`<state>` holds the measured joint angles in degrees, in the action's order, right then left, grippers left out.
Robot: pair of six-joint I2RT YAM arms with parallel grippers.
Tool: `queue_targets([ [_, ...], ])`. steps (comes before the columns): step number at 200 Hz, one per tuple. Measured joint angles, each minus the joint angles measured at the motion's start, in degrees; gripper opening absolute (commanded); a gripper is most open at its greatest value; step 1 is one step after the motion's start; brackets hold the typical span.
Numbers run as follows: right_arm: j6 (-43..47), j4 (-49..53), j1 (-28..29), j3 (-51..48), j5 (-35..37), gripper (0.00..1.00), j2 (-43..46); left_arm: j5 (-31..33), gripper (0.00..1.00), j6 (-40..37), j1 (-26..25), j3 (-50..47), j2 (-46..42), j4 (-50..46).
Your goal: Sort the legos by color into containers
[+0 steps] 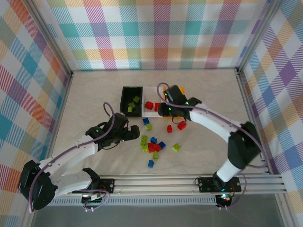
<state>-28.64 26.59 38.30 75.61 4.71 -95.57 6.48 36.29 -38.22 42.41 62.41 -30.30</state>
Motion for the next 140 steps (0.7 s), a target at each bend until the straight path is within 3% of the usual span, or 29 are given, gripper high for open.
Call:
queue_targets([
  [47,1.33,4.22,-0.74,21.62,2.51,0.35,-19.58,-0.02,1.0,0.17,0.0,-0.59,-2.45,-1.07],
  [78,1.81,8.48,-1.77,31.34,3.65,0.6,-27.36,-0.22,1.0,0.22,0.0,-1.05,-3.3,-1.44],
  [114,2.69,10.43,-2.29,32.63,3.8,0.63,-27.32,-0.92,1.0,0.35,0.02,-1.05,-3.41,-1.49],
  [140,3.02,8.85,-1.79,23.3,3.74,0.66,-19.3,-1.11,1.0,0.35,0.04,-1.05,-3.45,-1.44],
])
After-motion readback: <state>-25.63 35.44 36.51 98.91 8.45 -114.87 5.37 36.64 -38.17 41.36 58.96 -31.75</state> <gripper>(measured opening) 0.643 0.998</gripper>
